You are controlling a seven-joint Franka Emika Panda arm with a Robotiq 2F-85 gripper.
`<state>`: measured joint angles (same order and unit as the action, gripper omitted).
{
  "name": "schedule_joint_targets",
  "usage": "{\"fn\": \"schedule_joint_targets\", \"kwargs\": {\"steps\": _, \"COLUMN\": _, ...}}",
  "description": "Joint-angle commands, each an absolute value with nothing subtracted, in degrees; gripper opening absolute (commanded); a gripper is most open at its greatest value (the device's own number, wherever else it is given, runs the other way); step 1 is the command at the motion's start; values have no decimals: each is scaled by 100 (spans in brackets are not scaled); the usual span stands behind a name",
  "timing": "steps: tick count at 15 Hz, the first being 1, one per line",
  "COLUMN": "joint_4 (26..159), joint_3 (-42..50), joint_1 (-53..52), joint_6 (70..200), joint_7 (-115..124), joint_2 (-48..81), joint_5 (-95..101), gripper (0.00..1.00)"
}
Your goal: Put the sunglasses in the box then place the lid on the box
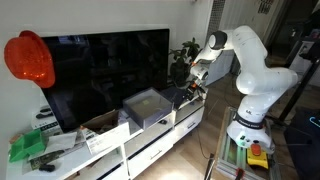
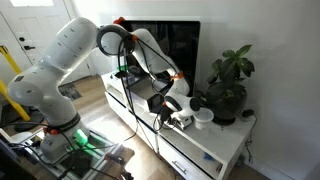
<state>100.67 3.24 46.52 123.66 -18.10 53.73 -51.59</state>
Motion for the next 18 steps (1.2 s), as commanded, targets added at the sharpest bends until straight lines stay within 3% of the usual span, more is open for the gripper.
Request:
{"fn": "schedule_joint_targets", "kwargs": {"steps": 1, "joint_4": 10729, "joint_3": 604, "joint_1": 4248, "joint_6": 12475, "joint_7": -1543, "joint_2": 4797, "joint_5": -5145, "gripper": 1}}
{"fn": "schedule_joint_targets", "kwargs": {"steps": 12, "joint_4": 12287, "joint_3": 1765, "joint_1": 3107, "joint_6": 12811, "joint_7": -952, "joint_2": 2598, "joint_5": -4230, "gripper": 1}}
{"fn": "schedule_joint_targets", "kwargs": {"steps": 18, "joint_4": 13008, "joint_3": 1964, "joint_1": 2694, "joint_6": 12859, "joint_7": -810, "joint_2": 1266, "joint_5": -3520, "gripper": 1}}
